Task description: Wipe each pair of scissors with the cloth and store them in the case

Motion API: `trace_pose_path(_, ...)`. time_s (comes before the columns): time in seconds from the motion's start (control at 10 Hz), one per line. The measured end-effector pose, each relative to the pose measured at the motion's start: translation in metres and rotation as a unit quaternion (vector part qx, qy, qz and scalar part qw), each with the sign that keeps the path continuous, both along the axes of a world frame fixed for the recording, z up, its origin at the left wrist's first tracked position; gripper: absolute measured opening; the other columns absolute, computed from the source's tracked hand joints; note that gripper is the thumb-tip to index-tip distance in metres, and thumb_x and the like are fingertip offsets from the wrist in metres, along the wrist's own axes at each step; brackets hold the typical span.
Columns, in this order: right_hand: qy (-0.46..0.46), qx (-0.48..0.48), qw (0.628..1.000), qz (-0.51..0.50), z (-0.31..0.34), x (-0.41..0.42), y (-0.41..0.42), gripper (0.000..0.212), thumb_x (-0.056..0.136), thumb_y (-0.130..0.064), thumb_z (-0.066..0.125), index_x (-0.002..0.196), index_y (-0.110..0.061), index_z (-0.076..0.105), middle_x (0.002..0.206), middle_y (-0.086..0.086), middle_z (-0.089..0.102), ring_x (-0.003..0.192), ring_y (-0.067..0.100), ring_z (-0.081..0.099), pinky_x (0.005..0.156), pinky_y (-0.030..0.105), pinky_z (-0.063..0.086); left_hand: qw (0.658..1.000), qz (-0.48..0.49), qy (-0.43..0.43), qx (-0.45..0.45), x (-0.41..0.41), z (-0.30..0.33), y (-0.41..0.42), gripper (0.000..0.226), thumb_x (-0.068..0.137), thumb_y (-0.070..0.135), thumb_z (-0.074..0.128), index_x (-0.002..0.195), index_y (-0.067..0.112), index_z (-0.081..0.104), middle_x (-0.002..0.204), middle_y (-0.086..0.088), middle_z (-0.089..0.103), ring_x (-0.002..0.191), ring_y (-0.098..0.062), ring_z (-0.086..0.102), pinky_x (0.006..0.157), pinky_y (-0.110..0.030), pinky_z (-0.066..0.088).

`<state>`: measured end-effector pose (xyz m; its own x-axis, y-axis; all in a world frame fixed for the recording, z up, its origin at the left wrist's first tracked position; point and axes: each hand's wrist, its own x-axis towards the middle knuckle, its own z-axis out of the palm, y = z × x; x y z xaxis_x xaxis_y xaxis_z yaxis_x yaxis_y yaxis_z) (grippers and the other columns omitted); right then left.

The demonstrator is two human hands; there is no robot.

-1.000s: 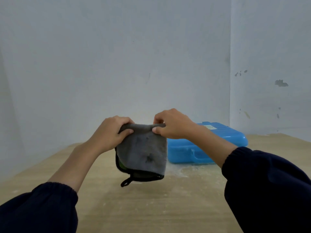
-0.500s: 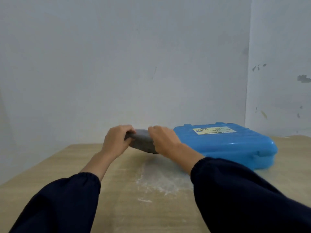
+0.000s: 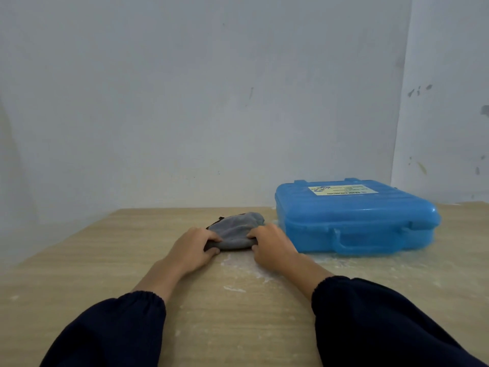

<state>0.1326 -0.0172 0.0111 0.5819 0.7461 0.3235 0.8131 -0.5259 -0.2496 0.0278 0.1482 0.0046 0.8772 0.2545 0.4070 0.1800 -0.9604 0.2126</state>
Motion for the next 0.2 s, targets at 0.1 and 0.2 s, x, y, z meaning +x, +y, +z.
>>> trace_pose_path(0.1,0.026,0.026,0.999,-0.011,-0.001,-0.002,-0.004,0.024,0.084,-0.010,0.051,0.104,-0.008,0.064,0.104,0.010,0.064,0.097,0.026,0.059,0.082,0.036,0.053,1.000,0.013,-0.003,-0.007,-0.005,-0.001,-0.002,0.032,0.082,0.024,0.063,0.113,0.022,0.063,0.119,0.002,0.065,0.112,-0.019,0.056,0.095,-0.034,0.045)
trace_pose_path(0.2,0.018,0.050,0.998,-0.027,0.007,-0.011,-0.013,0.015,0.085,-0.008,0.049,0.092,-0.005,0.062,0.093,0.011,0.061,0.093,0.029,0.060,0.071,0.033,0.049,0.999,0.013,-0.031,-0.015,-0.011,0.010,-0.009,0.027,0.083,0.022,0.062,0.110,0.020,0.065,0.116,0.002,0.066,0.109,-0.016,0.058,0.092,-0.031,0.046)
